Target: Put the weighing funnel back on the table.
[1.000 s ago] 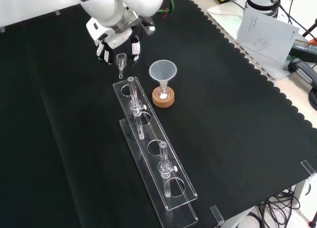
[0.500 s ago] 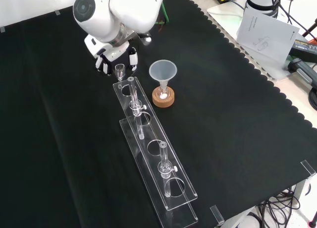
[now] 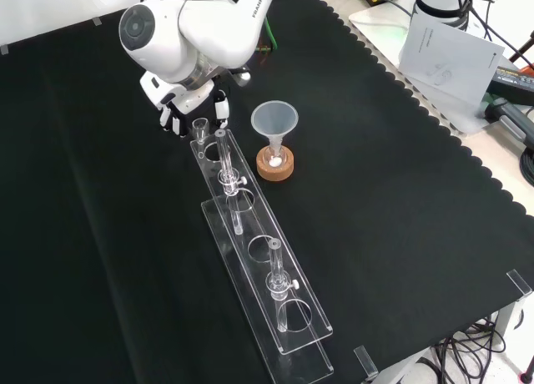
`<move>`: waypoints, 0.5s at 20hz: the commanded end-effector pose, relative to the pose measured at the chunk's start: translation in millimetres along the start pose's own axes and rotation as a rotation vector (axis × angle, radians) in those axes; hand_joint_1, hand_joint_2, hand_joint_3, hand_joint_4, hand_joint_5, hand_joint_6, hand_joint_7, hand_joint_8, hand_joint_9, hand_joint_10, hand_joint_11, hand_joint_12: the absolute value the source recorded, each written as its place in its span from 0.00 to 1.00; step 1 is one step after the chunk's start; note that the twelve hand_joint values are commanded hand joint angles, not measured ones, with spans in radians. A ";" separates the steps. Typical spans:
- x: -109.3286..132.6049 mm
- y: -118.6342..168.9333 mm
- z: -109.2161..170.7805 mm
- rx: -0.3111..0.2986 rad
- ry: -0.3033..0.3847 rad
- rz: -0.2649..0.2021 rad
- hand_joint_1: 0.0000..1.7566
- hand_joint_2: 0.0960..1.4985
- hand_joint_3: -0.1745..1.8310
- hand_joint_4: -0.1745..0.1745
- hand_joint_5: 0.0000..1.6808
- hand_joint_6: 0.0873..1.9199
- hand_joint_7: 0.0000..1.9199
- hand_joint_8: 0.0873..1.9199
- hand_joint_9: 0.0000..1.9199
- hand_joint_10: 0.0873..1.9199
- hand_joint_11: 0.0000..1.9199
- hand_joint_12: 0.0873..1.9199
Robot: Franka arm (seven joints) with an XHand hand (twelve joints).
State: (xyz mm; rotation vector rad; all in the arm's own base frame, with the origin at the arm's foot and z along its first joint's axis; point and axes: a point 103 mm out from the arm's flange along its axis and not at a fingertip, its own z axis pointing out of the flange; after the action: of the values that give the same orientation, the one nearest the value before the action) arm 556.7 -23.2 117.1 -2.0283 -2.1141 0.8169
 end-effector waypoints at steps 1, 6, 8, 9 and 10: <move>-11.5 -0.9 5.1 -0.008 -0.002 -0.004 0.64 0.41 0.39 1.00 0.75 0.32 0.33 0.31 0.51 0.12 0.40 0.54; -9.1 2.2 5.8 0.009 -0.006 -0.005 0.64 0.41 0.39 1.00 0.75 0.32 0.33 0.31 0.51 0.12 0.40 0.54; -8.9 4.2 6.3 0.011 -0.008 -0.007 0.64 0.41 0.39 1.00 0.75 0.32 0.33 0.31 0.51 0.12 0.40 0.54; -6.5 5.9 5.9 0.010 -0.010 -0.006 0.64 0.41 0.39 1.00 0.75 0.32 0.33 0.31 0.51 0.12 0.40 0.53; -3.4 7.4 6.2 0.009 -0.012 -0.006 0.64 0.41 0.39 1.00 0.75 0.32 0.33 0.31 0.51 0.12 0.40 0.53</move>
State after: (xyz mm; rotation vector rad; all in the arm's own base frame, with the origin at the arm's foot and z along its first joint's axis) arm 557.1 -31.9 113.6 -2.0208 -2.1159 0.8303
